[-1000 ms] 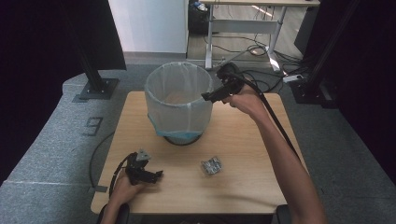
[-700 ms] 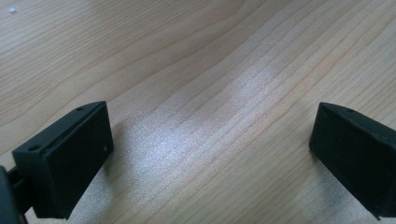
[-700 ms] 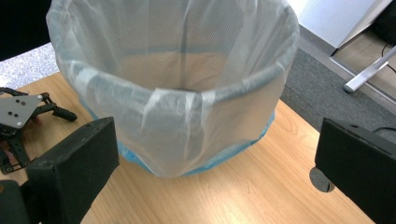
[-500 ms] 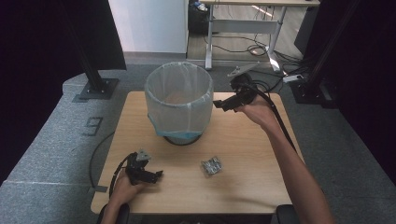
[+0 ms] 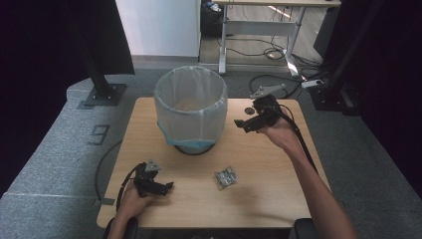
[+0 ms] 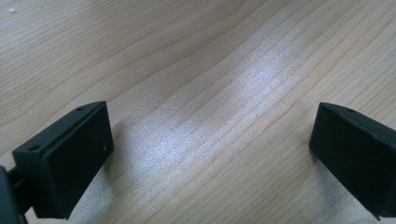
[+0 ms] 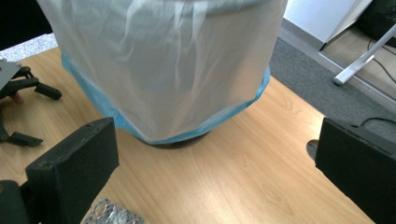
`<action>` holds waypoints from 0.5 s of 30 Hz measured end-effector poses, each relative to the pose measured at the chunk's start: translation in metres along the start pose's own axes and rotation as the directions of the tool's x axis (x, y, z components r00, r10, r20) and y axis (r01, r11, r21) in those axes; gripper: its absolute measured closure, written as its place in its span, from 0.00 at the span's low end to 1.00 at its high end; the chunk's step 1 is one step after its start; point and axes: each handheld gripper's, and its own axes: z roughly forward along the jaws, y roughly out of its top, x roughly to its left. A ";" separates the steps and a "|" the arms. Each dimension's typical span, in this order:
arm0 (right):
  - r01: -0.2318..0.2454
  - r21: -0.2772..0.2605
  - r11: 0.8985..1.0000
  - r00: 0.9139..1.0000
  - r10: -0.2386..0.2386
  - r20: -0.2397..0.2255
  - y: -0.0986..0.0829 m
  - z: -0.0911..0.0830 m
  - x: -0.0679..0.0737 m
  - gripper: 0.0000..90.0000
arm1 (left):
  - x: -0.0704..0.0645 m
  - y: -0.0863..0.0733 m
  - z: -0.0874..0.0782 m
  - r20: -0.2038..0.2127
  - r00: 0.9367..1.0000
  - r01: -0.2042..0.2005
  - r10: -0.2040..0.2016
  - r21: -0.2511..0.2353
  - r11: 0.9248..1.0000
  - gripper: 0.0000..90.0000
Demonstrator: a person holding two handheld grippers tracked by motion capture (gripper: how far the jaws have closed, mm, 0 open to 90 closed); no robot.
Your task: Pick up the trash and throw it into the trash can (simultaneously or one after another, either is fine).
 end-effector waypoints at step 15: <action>0.006 0.018 1.000 1.000 -0.006 -0.001 -0.047 0.016 0.018 0.00 | 0.000 0.000 0.000 0.001 1.000 -0.003 0.003 0.002 1.000 0.00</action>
